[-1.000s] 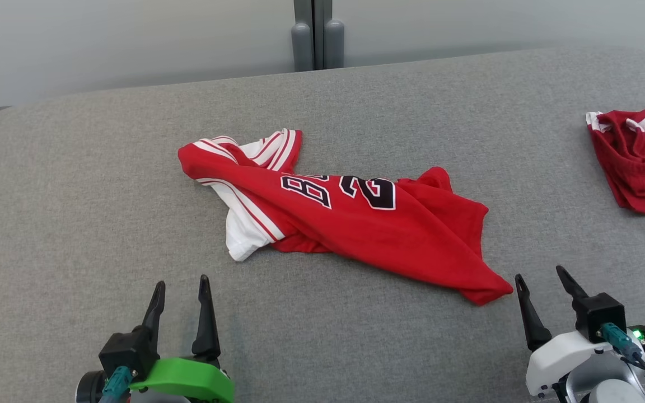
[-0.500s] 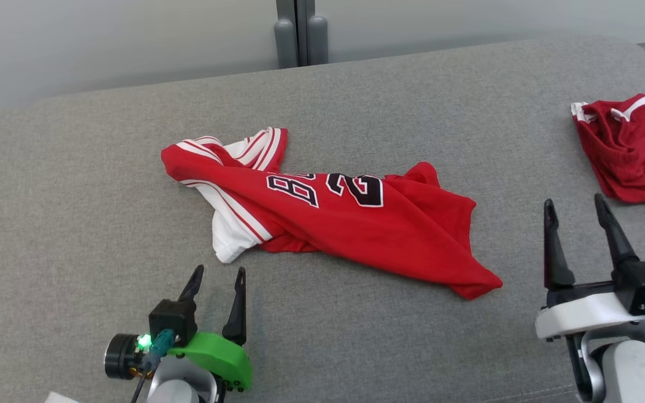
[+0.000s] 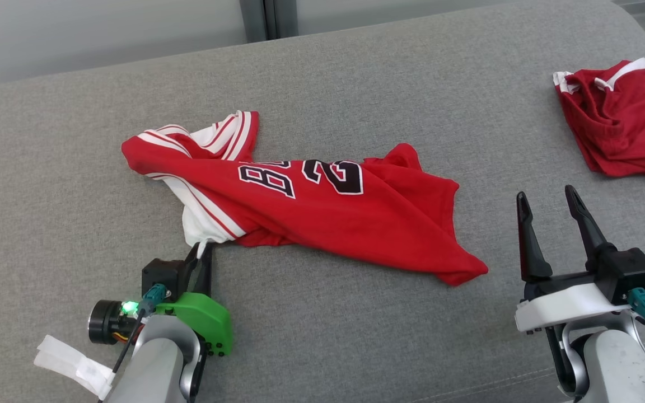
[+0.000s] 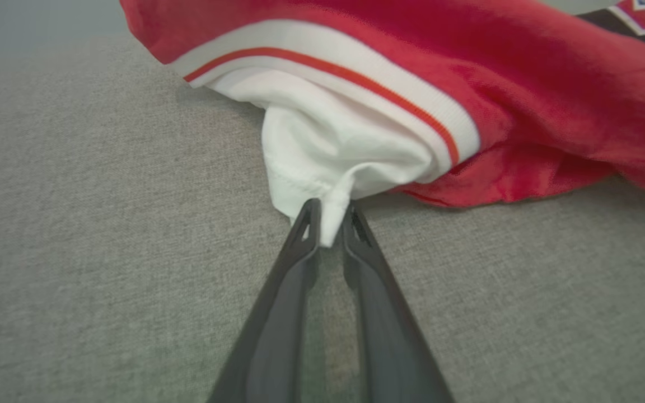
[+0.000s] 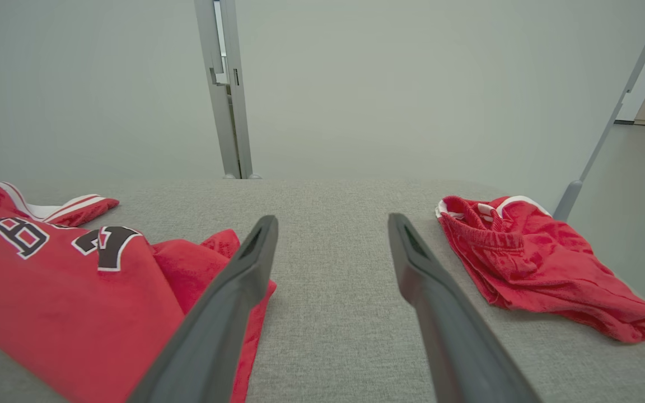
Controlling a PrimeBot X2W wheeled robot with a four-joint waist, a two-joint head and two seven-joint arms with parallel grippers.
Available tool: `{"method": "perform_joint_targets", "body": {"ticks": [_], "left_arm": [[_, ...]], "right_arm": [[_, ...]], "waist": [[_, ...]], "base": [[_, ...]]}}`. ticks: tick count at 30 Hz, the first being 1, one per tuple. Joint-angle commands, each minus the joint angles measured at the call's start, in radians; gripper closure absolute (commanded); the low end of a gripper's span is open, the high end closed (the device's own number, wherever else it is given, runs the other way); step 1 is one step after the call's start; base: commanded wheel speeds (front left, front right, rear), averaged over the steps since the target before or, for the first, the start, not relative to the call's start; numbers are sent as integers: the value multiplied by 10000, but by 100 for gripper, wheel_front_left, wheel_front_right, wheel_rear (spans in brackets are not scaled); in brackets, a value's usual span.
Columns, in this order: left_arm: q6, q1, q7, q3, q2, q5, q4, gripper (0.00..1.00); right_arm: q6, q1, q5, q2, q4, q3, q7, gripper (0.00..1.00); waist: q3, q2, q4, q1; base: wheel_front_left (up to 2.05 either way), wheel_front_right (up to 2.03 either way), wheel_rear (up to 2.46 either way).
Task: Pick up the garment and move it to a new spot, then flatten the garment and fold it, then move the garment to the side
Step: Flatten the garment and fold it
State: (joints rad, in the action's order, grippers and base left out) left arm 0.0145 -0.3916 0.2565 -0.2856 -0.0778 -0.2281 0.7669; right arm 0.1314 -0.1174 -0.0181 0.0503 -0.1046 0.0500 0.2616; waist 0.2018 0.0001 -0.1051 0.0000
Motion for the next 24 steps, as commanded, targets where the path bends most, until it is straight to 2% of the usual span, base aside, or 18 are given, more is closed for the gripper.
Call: {"method": "perform_joint_targets", "body": {"ticks": [1,4,7,11,19,24], "left_arm": [[28,-150,56,41,-24,-26,91,100],[32,-280,100,-7,8,56,204,100],[-71,-332,90,126,-35,151,-254,100],[-233,-231,86,313,-429,413,-1206,100],[-232,153,9,4,-1822,1471,-2549,100],[-2,1111,-803,-381,-2498,1765,-3770,100]], "right_arm": [[-15,-85,-91,7,-14,68,45,0],[-15,0,-88,7,-58,178,46,0],[-15,-17,-112,6,-76,200,45,0],[-15,65,-120,7,-86,265,45,0],[-15,425,-262,8,-193,306,41,0],[-15,606,-419,11,-235,254,41,0]], "waist": [[19,-1,4,0],[-68,-1,112,0],[-180,-1,270,0],[-407,-1,599,0],[-999,-1,1297,0],[-1176,-1,1448,0]], "base": [[0,0,0],[0,0,0],[0,0,0],[0,0,0],[0,0,0],[0,0,0]]}}
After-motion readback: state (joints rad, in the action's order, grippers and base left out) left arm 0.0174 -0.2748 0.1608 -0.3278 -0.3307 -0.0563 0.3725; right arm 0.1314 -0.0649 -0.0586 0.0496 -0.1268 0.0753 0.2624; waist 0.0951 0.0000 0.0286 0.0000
